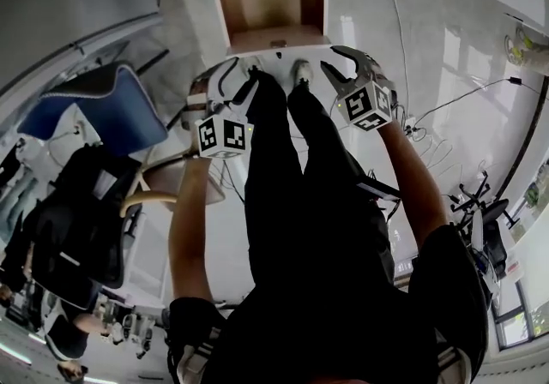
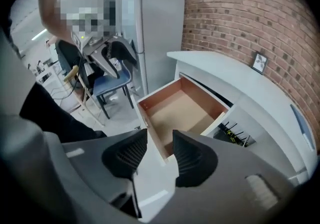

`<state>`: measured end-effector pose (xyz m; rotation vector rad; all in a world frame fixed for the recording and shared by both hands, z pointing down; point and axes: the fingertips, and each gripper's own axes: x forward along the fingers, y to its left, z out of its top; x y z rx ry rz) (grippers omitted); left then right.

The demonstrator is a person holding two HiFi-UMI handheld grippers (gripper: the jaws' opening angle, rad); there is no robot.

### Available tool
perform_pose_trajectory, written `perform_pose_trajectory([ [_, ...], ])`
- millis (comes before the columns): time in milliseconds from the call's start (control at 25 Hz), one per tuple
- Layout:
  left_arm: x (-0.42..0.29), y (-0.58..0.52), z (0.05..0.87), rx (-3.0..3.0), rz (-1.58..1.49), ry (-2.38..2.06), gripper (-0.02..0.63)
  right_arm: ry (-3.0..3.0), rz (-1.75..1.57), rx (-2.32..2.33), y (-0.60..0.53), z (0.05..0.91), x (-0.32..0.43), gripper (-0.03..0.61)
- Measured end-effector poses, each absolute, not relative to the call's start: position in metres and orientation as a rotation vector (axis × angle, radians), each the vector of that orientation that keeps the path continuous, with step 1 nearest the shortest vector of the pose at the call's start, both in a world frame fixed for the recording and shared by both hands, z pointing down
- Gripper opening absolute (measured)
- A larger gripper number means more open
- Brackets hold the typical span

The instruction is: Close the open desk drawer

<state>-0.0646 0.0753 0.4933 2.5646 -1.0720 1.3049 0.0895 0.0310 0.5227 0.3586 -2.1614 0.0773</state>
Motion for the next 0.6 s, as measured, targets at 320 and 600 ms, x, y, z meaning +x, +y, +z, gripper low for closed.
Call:
perform_pose_trajectory([
  [320,-0.070,0.084,0.571,2.527,1.496,-0.867,0.288,-1.983,-0.014,0.182,0.041,0.607,0.102,0.163],
  [600,-0.084,0.087,0.624,2.436,1.634,-0.765,0.273,-1.917,-0.062,0.150,0.041,0.640,0.106,0.163],
])
